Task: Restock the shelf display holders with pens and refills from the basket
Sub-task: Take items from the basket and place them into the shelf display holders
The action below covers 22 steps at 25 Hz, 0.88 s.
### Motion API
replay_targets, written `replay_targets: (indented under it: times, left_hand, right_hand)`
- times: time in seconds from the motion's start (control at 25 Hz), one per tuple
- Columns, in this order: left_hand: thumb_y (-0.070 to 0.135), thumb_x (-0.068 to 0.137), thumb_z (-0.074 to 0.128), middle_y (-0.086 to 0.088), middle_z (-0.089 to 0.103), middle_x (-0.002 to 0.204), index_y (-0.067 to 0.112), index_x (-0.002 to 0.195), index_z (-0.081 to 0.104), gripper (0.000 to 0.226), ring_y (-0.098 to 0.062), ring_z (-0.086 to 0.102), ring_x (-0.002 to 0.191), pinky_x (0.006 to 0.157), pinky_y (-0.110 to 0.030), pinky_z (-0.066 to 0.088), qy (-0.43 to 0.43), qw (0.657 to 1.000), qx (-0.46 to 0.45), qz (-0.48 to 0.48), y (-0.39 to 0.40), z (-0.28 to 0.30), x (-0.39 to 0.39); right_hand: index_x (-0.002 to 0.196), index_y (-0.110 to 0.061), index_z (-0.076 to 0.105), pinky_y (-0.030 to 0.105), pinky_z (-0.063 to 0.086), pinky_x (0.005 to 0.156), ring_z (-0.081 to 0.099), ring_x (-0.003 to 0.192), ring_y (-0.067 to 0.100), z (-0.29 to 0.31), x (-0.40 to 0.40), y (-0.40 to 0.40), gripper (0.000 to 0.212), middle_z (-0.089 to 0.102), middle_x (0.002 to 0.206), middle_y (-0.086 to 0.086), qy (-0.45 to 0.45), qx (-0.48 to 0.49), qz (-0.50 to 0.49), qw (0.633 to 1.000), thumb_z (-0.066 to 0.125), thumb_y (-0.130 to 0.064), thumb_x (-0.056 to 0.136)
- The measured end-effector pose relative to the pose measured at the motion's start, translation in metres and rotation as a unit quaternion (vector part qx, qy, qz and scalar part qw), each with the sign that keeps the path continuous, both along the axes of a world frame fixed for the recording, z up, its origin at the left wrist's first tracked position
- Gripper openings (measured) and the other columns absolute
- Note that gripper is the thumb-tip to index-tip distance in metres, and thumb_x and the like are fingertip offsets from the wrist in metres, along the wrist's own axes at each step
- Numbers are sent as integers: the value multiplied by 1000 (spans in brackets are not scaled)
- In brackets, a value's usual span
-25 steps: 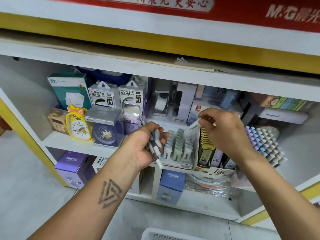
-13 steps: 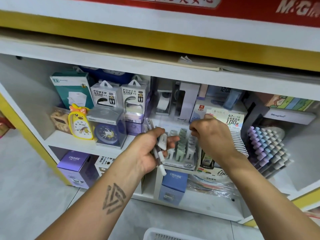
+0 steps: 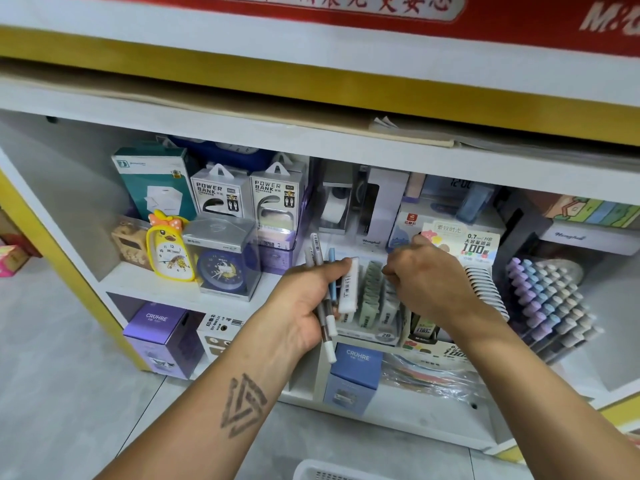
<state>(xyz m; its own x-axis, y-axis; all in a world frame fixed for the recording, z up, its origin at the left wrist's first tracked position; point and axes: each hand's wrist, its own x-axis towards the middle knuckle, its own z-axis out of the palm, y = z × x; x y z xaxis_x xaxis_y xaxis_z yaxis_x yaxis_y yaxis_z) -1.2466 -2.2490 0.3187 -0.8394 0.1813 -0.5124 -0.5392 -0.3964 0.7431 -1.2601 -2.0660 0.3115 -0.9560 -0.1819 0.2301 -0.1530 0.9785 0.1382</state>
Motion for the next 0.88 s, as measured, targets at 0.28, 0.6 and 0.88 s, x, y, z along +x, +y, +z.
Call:
replay_targets:
  times: [0.28,0.6,0.88]
  left_hand:
    - [12,84,74,-7,66,64,3,105,68,24,-12,53,40,33,-15,32,24,999,35,-9,5,5,0]
    - [13,95,56,-11,67,67,3,96,66,14,-11,46,40,35,-15,31,-5,999,40,-22,3,0,-5]
    - [11,91,51,-19,73,83,7,104,56,14,-16,51,44,39,-17,36,-7,998,48,-31,-2,0,-8]
  right_hand:
    - [110,-14,75,21,51,65,68,79,12,28,14,-9,26,75,89,5,-237,-675,77,695,74,-16,84]
    - [91,-19,80,17,50,60,62,66,9,39,5,24,13,75,80,2,-80,-635,41,767,76,-9,84]
    - [99,-17,76,33,55,72,67,82,23,21,-2,22,11,75,89,1,109,-228,6,968,73,-19,89]
